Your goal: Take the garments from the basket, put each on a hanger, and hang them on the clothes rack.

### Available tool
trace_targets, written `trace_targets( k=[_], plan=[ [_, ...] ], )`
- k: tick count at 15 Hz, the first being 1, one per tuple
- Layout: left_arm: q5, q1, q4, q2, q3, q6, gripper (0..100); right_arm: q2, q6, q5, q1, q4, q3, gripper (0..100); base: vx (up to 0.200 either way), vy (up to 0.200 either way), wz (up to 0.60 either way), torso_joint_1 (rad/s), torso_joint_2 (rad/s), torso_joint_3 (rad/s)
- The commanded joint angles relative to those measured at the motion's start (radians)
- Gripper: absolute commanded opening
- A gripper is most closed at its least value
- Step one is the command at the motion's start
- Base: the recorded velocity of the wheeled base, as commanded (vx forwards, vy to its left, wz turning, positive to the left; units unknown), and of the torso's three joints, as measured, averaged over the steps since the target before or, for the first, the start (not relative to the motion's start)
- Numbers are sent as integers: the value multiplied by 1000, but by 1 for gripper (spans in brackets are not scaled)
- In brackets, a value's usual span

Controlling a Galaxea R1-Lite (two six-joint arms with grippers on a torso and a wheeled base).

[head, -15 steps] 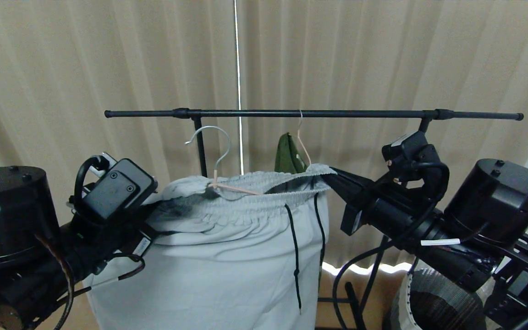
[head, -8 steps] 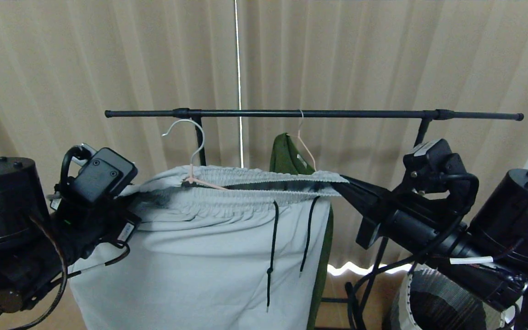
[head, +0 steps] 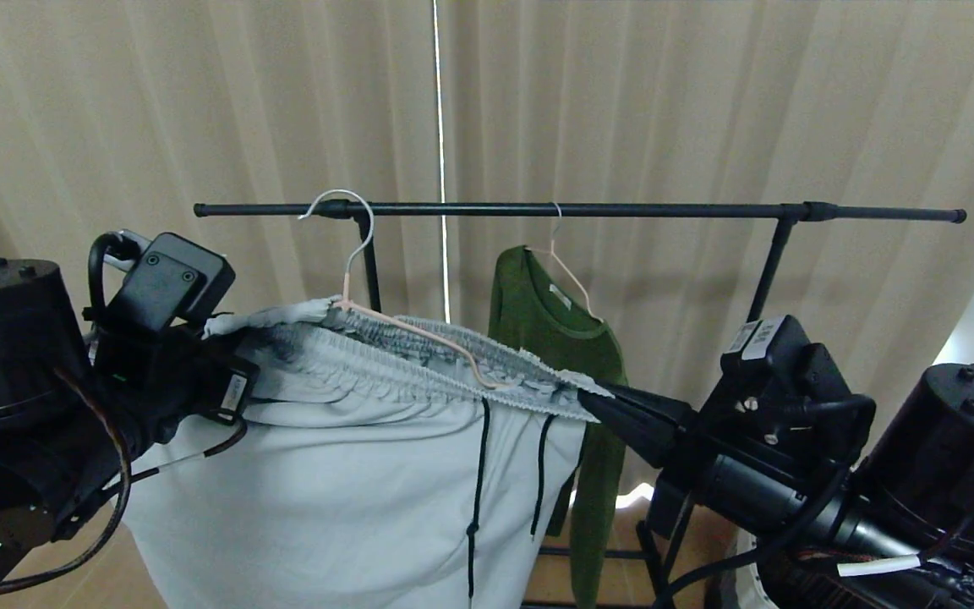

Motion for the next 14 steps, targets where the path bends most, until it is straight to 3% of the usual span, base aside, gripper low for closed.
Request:
trace_targets(
  k=[1, 6, 8, 11, 14],
  plan=[
    [-1, -5, -1, 2, -8, -8, 0, 23, -1, 0, 8, -3, 5, 100, 0, 0, 0, 0, 0, 0],
    [11, -71, -1, 6, -10, -59, 0, -27, -30, -11, 42, -32, 57, 100, 0, 0, 0, 0, 0, 0],
    [14, -91, -1, 26, -22, -62, 0, -17, -53, -9, -6, -43, 25, 100, 0, 0, 0, 0, 0, 0],
    [14, -164, -1, 40, -21, -82, 0, 36, -85, -5, -12, -41, -55, 100, 0, 0, 0, 0, 0, 0],
    [33, -220, -1, 43, -36, -87, 0, 106, -171, -3, -21, -34, -124, 100, 0, 0, 0, 0, 0, 0]
  ],
)
